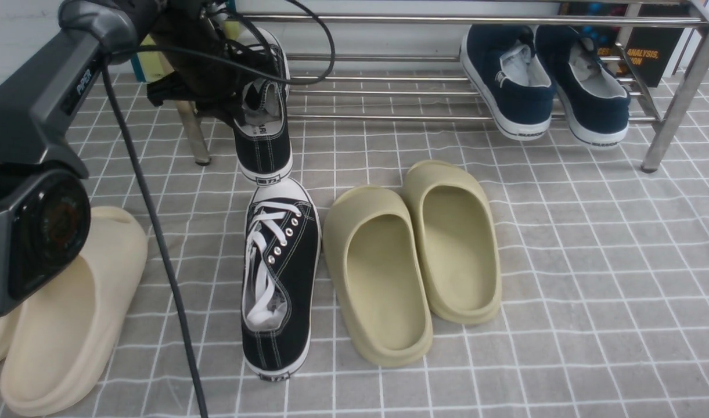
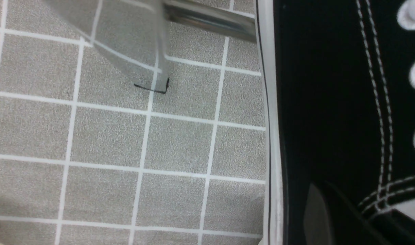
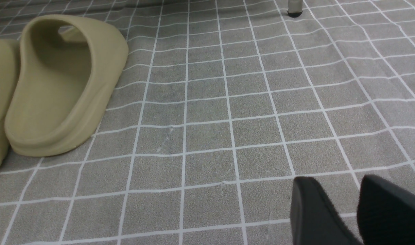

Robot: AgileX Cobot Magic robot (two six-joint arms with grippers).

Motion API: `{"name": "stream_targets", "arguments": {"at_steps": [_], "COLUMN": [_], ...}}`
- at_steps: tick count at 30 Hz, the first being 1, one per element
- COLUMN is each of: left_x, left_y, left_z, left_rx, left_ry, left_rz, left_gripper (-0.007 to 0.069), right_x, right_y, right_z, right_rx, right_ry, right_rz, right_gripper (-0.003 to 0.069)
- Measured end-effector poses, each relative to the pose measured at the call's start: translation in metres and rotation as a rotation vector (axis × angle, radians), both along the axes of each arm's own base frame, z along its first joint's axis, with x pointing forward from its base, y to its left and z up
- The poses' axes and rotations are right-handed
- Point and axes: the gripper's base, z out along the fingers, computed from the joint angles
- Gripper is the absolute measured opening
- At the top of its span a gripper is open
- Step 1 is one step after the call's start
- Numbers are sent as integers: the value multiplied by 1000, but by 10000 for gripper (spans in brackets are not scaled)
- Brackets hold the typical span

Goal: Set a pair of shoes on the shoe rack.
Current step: Use the left arm to put a shoe into the shoe rack

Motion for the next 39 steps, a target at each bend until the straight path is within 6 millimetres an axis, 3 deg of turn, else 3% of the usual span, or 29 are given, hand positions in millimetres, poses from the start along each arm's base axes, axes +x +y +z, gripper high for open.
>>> {"name": "stream_targets", "arguments": {"at_steps": [29, 31, 34, 37, 39], "left_x": [12, 26, 30, 32, 33], "left_y": [-8, -3, 4, 6, 7], "left_z": [18, 26, 21, 17, 14], "left_rx": [-55, 26, 91, 97, 102], "left_ry": [-204, -410, -421, -414, -405], "left_rz": [147, 85, 57, 58, 59], "left_gripper": [-13, -13, -12, 6, 70], "right_x": [0, 0, 0, 0, 0], "right_y": [0, 0, 0, 0, 0], "right_z": [0, 0, 0, 0, 0], "right_rx": [0, 0, 0, 0, 0], "right_ry": [0, 0, 0, 0, 0], "right_rz": [0, 0, 0, 0, 0], "right_gripper": [239, 239, 239, 239, 239]}}
